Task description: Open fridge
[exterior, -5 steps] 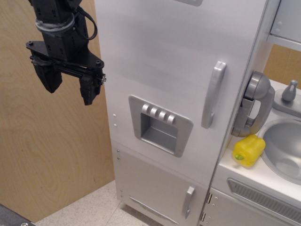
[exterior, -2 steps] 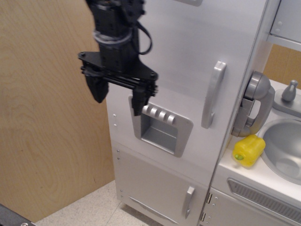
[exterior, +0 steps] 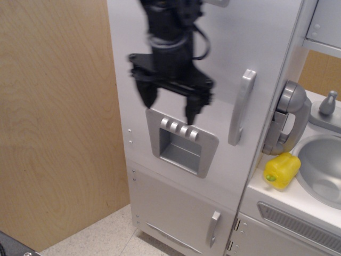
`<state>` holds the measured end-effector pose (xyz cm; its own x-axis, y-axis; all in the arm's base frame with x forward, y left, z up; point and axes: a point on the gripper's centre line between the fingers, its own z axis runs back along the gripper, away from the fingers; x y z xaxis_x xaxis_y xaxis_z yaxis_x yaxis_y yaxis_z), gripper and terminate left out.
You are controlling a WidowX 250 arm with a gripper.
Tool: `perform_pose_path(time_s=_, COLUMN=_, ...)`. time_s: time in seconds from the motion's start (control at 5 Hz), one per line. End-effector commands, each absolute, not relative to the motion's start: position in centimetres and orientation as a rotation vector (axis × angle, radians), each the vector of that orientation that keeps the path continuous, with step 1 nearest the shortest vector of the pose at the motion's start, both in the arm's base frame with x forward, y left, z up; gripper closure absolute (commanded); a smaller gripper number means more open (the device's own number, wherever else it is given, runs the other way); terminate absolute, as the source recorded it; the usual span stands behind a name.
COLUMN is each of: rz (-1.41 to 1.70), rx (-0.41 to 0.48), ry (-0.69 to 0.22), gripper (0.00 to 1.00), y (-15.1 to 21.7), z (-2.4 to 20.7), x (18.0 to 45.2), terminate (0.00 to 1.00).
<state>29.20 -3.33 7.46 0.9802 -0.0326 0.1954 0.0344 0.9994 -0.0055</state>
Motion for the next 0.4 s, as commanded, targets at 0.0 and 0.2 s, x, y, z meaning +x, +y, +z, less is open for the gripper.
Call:
perform_pose_path(time_s=0.0, rz=-0.068, rx=-0.057, ry=-0.230, gripper=0.00, y=-6.4, z=8.2, x=31.9, terminate=0.00)
perform_pose_path(time_s=0.2, rz=-0.066, rx=-0.040, ry=-0.284, gripper=0.00, y=-7.3, z=7.7, x=33.1, terminate=0.00)
